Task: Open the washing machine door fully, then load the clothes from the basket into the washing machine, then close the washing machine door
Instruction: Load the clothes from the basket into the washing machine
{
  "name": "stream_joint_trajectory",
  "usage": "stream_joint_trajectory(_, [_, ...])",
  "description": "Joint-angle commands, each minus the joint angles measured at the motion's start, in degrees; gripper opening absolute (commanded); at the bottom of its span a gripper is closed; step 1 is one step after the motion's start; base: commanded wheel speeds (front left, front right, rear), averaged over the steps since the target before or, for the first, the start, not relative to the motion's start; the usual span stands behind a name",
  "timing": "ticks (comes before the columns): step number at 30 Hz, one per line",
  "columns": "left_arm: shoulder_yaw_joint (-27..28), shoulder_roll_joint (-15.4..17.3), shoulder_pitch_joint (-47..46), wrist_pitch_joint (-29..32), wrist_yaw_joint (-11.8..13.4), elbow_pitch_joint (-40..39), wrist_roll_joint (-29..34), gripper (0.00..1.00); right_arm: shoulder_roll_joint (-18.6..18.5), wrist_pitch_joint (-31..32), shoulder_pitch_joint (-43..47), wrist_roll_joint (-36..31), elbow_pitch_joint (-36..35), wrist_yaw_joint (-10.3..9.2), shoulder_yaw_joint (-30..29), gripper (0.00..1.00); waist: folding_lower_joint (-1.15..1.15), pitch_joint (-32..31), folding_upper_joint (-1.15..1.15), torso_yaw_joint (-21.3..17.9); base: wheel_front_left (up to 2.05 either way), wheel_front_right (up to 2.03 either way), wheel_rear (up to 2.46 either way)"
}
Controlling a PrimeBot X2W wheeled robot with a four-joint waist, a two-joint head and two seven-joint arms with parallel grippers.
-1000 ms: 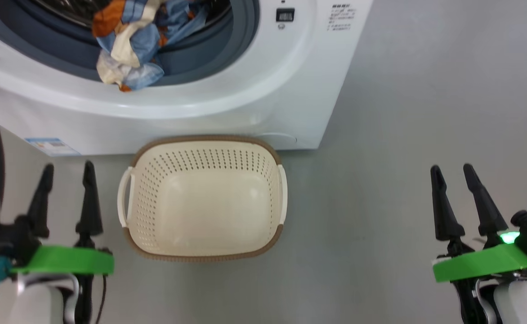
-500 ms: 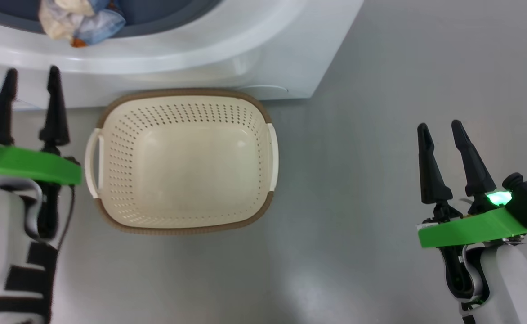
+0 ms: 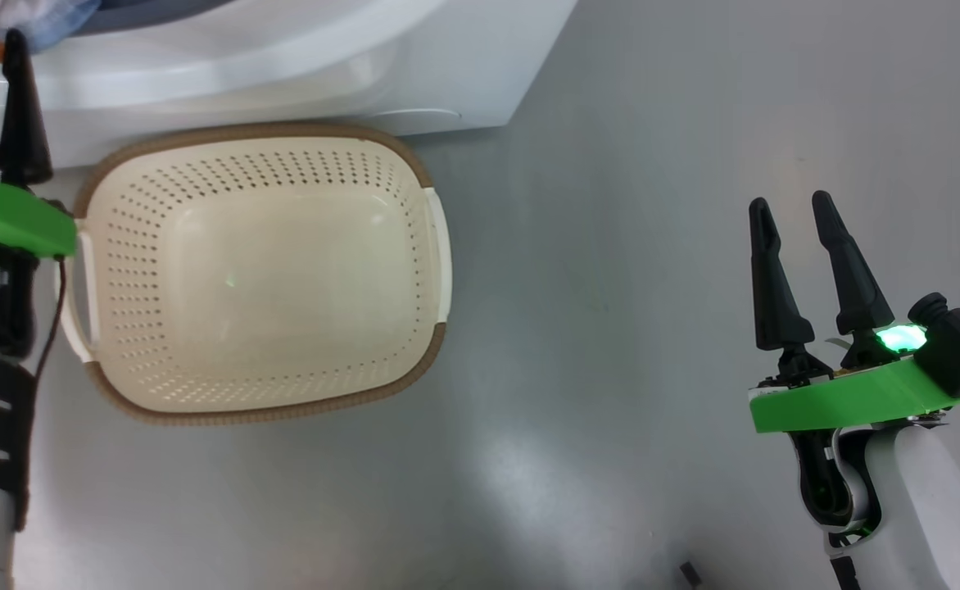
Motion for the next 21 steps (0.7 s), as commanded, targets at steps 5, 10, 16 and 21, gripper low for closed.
stream_joint_trajectory(5, [1.1,4.8,-3.4,-0.2,-0.1,2.9,-0.2,1.00,0.6,-0.3,-0.9,-0.5,-1.7,0.31,1.3,1.00,0.00,1.8,0.00,-2.2,0.00,0.00,0.00])
stream_joint_trajectory(10, [1.7,5.7,-5.7,-0.2,-0.1,5.8,0.0,0.79,1.0,-0.3,-1.2,-0.5,-1.9,0.31,1.5,1.00,0.00,2.3,0.00,-2.8,0.00,0.00,0.00])
stream_joint_trajectory(16, [0.2,5.6,-7.7,-0.2,-0.1,4.6,1.3,0.00,1.5,-0.3,-1.4,-0.4,-1.9,0.31,1.5,1.00,0.00,2.8,0.00,-3.2,0.00,0.00,0.00])
stream_joint_trajectory(21, [-1.2,5.5,-9.3,-0.2,-0.1,3.1,1.3,0.00,1.8,-0.3,-1.8,-0.2,-2.0,0.31,1.7,1.00,0.00,3.4,0.00,-3.6,0.00,0.00,0.00])
